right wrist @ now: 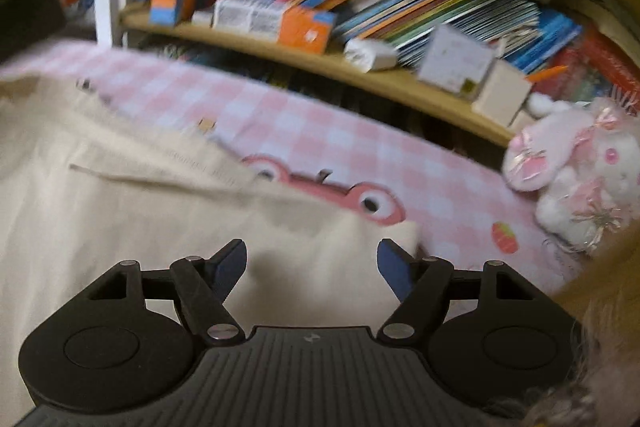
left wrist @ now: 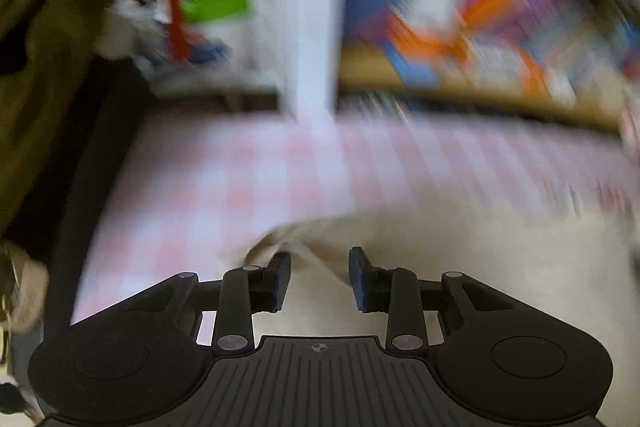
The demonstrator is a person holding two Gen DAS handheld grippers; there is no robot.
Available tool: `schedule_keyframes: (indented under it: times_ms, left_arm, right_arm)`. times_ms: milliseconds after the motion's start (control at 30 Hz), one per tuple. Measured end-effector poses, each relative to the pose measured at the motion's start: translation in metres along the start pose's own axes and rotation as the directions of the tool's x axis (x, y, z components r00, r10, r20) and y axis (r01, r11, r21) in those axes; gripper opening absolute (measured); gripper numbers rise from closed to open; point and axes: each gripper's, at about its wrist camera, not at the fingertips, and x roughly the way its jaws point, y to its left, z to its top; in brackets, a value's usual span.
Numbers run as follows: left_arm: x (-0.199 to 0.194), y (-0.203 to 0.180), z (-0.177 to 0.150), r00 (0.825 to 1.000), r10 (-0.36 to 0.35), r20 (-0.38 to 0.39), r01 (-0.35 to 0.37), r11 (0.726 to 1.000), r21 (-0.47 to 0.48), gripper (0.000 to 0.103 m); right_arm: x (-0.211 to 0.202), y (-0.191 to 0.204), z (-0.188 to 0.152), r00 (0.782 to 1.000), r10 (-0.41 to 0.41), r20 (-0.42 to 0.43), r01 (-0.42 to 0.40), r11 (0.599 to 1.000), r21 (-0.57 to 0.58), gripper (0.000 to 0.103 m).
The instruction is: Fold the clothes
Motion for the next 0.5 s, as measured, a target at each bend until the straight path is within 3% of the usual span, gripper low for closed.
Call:
schedule_keyframes:
  times_ms: [100, 200, 300, 400, 467, 500]
  left_arm:
    - [-0.003, 0.017, 0.02, 0.997, 0.034, 0.067, -0.029, 0.996, -0.084, 0.031]
    - [-0.016, 0.012, 0.012, 0.997, 0.006, 0.08, -0.007, 1.0, 0.012, 0.031]
    - [-0.022, -0.014, -0.013, 0.996, -0.087, 0.022, 0.081, 0.979, 0.187, 0.031]
    - [-0.016, -0.045, -0.036, 0.979, -0.194, -0.068, 0.206, 0.93, 0.304, 0.032]
    - [-0.004, -0.064, -0.043, 0.967, -0.229, -0.114, 0.255, 0.903, 0.347, 0.032]
    - [0.001, -0.064, -0.037, 0.969, -0.222, -0.106, 0.244, 0.917, 0.315, 0.032]
  right_arm:
    - [0.006, 0.009, 0.0, 1.0, -0.008, -0.02, 0.007, 1.0, -0.023, 0.07]
    - [0.011, 0.017, 0.001, 0.999, -0.013, -0.029, 0.012, 0.999, -0.045, 0.07]
    - [0.012, 0.023, 0.004, 1.0, -0.01, -0.023, 0.008, 0.998, -0.061, 0.07]
    - [0.024, 0.022, 0.017, 1.0, -0.01, -0.019, 0.009, 0.999, -0.05, 0.071]
    - [0.032, 0.022, 0.026, 1.0, -0.01, -0.016, 0.009, 0.999, -0.041, 0.072]
    - [0.036, 0.022, 0.03, 1.0, -0.01, -0.014, 0.009, 0.999, -0.037, 0.071]
